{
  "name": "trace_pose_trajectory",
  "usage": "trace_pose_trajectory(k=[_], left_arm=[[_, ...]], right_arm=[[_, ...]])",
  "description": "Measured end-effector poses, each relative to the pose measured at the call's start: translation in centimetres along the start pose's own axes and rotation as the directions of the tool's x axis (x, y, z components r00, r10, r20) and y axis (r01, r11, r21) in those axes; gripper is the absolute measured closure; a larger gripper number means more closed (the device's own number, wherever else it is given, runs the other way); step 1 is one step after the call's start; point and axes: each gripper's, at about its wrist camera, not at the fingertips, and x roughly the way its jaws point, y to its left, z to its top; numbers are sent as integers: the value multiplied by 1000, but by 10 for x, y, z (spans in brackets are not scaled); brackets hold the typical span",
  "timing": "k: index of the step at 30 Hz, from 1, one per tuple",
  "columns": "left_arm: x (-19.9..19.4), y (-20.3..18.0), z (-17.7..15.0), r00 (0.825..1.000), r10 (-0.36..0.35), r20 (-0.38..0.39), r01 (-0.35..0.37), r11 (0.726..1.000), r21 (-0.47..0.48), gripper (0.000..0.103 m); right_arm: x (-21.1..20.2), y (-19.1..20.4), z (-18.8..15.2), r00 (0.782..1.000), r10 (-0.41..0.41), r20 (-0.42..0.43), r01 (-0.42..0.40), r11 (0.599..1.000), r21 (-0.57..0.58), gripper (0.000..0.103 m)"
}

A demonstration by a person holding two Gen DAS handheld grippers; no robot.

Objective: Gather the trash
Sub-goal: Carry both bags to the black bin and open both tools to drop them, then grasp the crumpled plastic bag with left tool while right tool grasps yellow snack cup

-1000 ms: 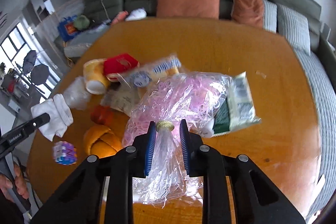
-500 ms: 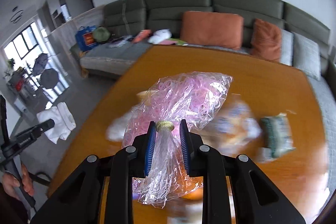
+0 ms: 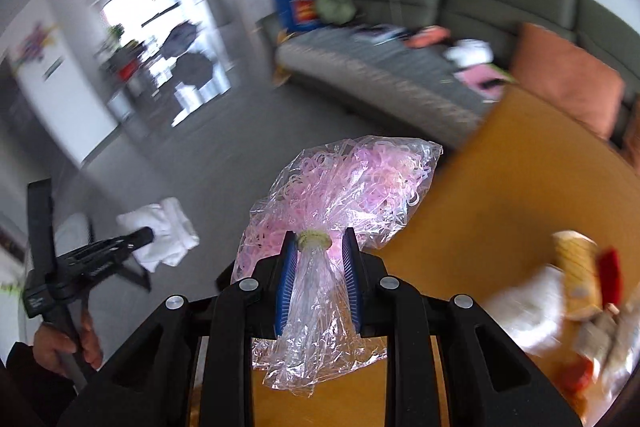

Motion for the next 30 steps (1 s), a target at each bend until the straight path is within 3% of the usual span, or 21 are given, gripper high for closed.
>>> trace_pose_trajectory(k=[7, 8, 9, 10, 12, 14, 21, 30], left_arm=[[32, 44, -13, 992, 91, -84, -97, 993, -73, 93], [35, 47, -13, 991, 99, -89, -106, 992, -73, 92], [41, 50, -12, 989, 113, -93, -120, 990, -76, 85], [45, 55, -10, 988, 123, -98, -130, 988, -78, 76], [57, 58, -7, 981, 157, -111, -165, 984, -72, 6], [59, 57, -4, 979, 189, -82, -194, 979, -65, 6], [51, 58, 1, 978, 192, -80, -197, 978, -65, 6], [22, 20, -1, 983, 179, -34, -178, 984, 22, 6]], right_arm=[[81, 64, 19, 982, 130, -134, -141, 987, -78, 76], [96, 72, 23, 977, 145, -154, -159, 984, -78, 73], [107, 76, 25, 974, 150, -169, -166, 983, -79, 57], [122, 83, 31, 973, 143, -180, -160, 984, -83, 49], [132, 91, 35, 976, 137, -171, -155, 984, -93, 48], [147, 96, 44, 976, 121, -180, -141, 985, -103, 47], [147, 92, 51, 984, 100, -150, -117, 987, -111, 47], [100, 64, 42, 992, 91, -87, -96, 994, -58, 47]])
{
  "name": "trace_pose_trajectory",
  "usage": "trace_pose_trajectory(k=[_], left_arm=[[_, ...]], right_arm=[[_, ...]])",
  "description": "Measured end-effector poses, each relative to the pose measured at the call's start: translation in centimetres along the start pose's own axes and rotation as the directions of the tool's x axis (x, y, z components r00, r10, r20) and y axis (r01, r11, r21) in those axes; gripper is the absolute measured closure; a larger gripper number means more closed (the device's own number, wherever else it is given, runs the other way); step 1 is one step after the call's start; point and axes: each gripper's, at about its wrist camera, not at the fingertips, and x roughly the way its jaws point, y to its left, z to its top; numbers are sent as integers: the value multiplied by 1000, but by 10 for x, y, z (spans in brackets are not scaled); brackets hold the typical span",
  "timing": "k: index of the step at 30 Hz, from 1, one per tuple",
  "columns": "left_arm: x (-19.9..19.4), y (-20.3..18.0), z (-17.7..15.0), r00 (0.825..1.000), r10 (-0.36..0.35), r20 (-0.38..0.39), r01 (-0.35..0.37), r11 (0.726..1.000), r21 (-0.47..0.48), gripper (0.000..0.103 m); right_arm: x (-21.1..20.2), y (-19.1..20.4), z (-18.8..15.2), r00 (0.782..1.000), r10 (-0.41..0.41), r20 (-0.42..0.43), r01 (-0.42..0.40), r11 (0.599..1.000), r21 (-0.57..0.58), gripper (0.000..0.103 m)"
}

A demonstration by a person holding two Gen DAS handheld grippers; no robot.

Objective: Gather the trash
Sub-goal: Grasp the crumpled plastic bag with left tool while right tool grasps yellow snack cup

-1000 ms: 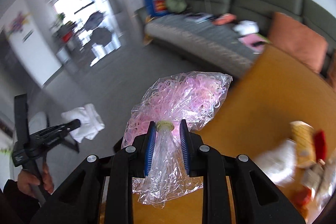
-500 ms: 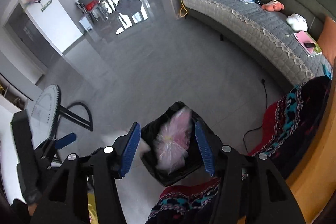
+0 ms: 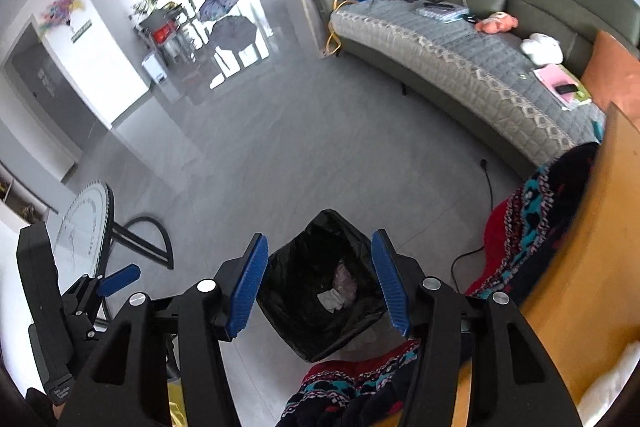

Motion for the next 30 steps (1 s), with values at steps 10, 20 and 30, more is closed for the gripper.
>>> trace_pose_trajectory(k=[10, 20, 30], left_arm=[[-41, -88, -6, 984, -173, 40, 164, 971, 172, 6], [-58, -206, -25, 948, -318, 8, 296, 889, 349, 6], [-53, -292, -37, 926, -369, -81, 360, 796, 486, 6]], right_arm=[[-89, -53, -38, 991, -90, 94, 79, 990, 115, 47], [-158, -160, -80, 947, -305, 97, 266, 920, 286, 47], [-141, -253, -115, 907, -414, -74, 412, 838, 359, 47]])
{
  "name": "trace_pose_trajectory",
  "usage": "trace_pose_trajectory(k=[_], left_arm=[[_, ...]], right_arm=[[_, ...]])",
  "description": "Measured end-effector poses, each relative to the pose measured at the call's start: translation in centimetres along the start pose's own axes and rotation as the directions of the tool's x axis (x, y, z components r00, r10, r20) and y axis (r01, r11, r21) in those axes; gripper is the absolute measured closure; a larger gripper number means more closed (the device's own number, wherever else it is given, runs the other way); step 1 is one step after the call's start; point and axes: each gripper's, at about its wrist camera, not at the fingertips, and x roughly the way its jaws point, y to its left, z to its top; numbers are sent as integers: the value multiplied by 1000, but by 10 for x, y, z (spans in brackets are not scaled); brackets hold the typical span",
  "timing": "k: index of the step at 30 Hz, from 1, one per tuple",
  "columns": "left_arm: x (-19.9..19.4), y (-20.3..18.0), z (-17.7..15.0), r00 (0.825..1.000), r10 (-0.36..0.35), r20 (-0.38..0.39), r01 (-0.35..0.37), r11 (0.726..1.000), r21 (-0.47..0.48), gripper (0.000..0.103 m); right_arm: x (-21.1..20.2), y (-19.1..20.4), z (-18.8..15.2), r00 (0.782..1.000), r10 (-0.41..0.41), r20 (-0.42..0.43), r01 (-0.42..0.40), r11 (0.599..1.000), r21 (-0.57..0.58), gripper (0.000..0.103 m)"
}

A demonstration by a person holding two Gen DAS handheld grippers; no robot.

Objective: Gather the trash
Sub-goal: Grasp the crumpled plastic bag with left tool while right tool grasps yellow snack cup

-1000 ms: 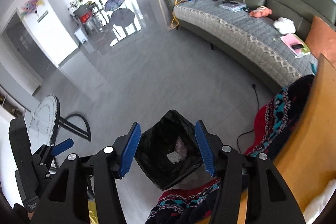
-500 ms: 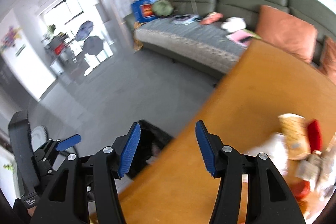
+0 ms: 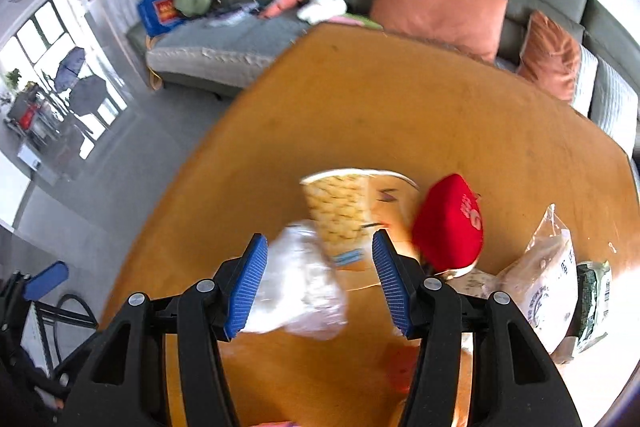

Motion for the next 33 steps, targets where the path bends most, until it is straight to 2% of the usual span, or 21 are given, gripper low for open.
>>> trace_pose_trajectory(k=[5, 7, 14, 17, 19, 20, 21, 23, 28, 29, 30, 31, 33], left_arm=[[18, -17, 14, 998, -34, -46, 36, 998, 48, 6], [27, -25, 22, 997, -52, -58, 55, 996, 63, 6], [64, -57, 36, 985, -104, -136, 123, 983, 135, 6], [75, -70, 36, 979, -117, -167, 146, 973, 176, 6], [80, -77, 36, 977, -118, -179, 153, 968, 197, 6], [83, -79, 37, 976, -117, -183, 154, 968, 199, 6], [85, -80, 38, 975, -120, -188, 157, 967, 198, 6], [89, -81, 40, 973, -121, -196, 159, 968, 195, 6], [101, -89, 41, 971, -114, -209, 158, 966, 206, 6], [104, -91, 40, 971, -106, -214, 152, 965, 214, 10], [108, -93, 40, 971, -94, -220, 144, 964, 222, 28], [111, -94, 37, 968, -88, -236, 143, 964, 225, 39], [109, -95, 34, 971, -91, -220, 140, 966, 217, 48]], right_arm=[[30, -12, 2, 997, -61, -56, 61, 998, 9, 43], [39, -14, 5, 996, -46, -77, 47, 999, 10, 32], [58, -19, 14, 992, -26, -123, 20, 998, -52, 21], [79, -26, 12, 973, -20, -229, 5, 998, -65, 16], [79, -33, 10, 981, -33, -190, 22, 998, -60, 28], [77, -36, 11, 985, -49, -163, 39, 997, -63, 40], [75, -41, 13, 986, -20, -167, 14, 999, -38, 45], [69, -50, 15, 987, 36, -156, -34, 999, 18, 48], [42, -60, 15, 995, 61, -84, -58, 997, 48, 48], [35, -62, 14, 995, 71, -70, -67, 996, 57, 48], [29, -60, 13, 995, 78, -60, -74, 995, 61, 48], [24, -62, 14, 996, 83, -46, -80, 995, 64, 48], [14, -61, 12, 996, 81, -28, -79, 995, 62, 48]])
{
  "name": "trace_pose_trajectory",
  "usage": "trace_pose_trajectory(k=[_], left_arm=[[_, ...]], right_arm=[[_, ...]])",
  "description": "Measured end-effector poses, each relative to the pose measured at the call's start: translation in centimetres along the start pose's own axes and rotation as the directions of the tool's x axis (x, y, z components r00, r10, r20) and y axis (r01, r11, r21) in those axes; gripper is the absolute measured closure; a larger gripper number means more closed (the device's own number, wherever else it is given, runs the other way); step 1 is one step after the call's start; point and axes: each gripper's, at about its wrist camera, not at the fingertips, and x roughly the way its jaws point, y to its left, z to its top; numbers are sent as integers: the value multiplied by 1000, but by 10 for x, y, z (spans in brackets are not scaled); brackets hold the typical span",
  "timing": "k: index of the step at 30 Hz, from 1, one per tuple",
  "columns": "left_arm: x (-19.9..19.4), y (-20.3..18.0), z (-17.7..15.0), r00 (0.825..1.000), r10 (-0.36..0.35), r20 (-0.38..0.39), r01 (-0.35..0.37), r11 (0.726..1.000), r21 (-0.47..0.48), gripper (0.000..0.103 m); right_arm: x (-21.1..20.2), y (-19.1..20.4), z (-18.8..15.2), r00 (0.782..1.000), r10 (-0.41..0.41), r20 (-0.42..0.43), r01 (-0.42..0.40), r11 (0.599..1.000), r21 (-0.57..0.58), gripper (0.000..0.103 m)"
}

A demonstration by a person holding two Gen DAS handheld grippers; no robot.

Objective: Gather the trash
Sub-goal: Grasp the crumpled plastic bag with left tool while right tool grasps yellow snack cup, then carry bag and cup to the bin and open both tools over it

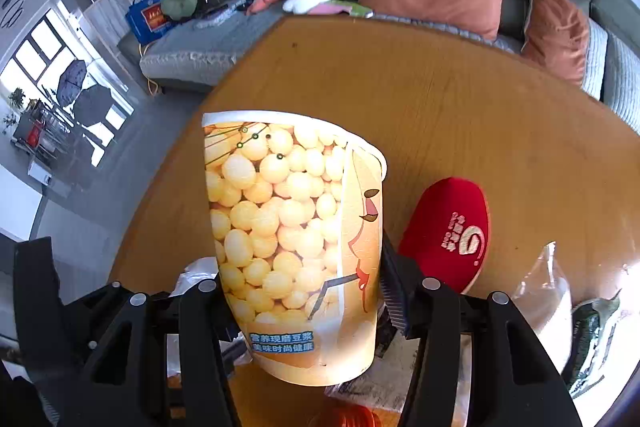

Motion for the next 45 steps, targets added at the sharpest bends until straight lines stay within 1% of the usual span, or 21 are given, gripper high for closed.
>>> trace_pose_trajectory(k=[2, 5, 7, 11, 14, 19, 22, 26, 28, 29, 30, 31, 32, 36, 38, 39, 40, 41, 42, 43, 45], left_arm=[[-3, 3, -2, 1000, -12, 11, 12, 1000, -18, 51], [-15, 11, -8, 999, -26, 36, 28, 998, -49, 51], [-28, 15, -17, 998, -21, 61, 25, 997, -70, 51], [-54, 31, -44, 995, -10, 102, 23, 991, -131, 51], [-71, 53, -61, 993, 12, 120, 10, 983, -184, 51], [-98, 90, -97, 988, 65, 139, -24, 960, -279, 51], [-115, 118, -126, 984, 109, 142, -52, 934, -353, 51], [-132, 162, -160, 975, 181, 126, -103, 880, -463, 51], [-141, 185, -182, 969, 220, 110, -132, 841, -524, 51], [-144, 194, -190, 967, 235, 102, -143, 827, -544, 51], [-147, 206, -205, 963, 257, 86, -163, 802, -575, 51], [-149, 215, -212, 961, 266, 77, -171, 788, -592, 51], [-151, 226, -225, 958, 279, 61, -183, 763, -620, 51], [-152, 256, -254, 952, 305, 7, -220, 702, -677, 50], [-152, 267, -263, 951, 309, -15, -234, 683, -692, 49], [-150, 272, -265, 949, 313, -28, -242, 673, -698, 47], [-150, 276, -270, 949, 315, -36, -248, 668, -701, 44], [-150, 283, -271, 948, 315, -46, -255, 665, -702, 29], [-149, 289, -273, 944, 323, -64, -271, 655, -705, 11], [-150, 295, -276, 940, 333, -68, -281, 649, -707, 6], [-151, 303, -276, 931, 356, -79, -302, 631, -714, 6]], right_arm=[[-8, 1, 4, 1000, 6, 14, -6, 1000, -3, 48], [-18, 6, 5, 1000, 19, 22, -19, 1000, -6, 48], [-24, 15, 5, 999, 30, 26, -30, 999, -13, 48], [-29, 46, 4, 998, 56, 21, -55, 997, -51, 48], [-28, 75, 1, 997, 73, 13, -72, 993, -90, 47], [-23, 131, -7, 993, 115, -13, -116, 980, -162, 47], [-21, 164, -14, 989, 143, -34, -147, 967, -209, 47], [-14, 222, -25, 978, 193, -73, -206, 935, -288, 47], [-10, 248, -30, 972, 214, -95, -233, 917, -323, 47], [-7, 265, -33, 969, 223, -110, -248, 904, -350, 47], [-5, 275, -35, 966, 228, -120, -257, 895, -364, 47], [-2, 287, -36, 963, 235, -132, -268, 885, -380, 47], [2, 303, -39, 958, 244, -151, -285, 871, -401, 47], [16, 345, -45, 945, 262, -198, -325, 830, -453, 47], [25, 366, -47, 936, 271, -225, -348, 811, -470, 47], [29, 375, -48, 932, 276, -235, -358, 806, -472, 43], [36, 386, -47, 924, 285, -253, -375, 800, -468, 34], [41, 393, -48, 919, 290, -265, -386, 798, -464, 29], [52, 406, -46, 913, 297, -279, -398, 796, -455, 26], [57, 413, -42, 916, 289, -280, -392, 799, -457, 26], [65, 420, -38, 922, 269, -280, -375, 803, -464, 26]])
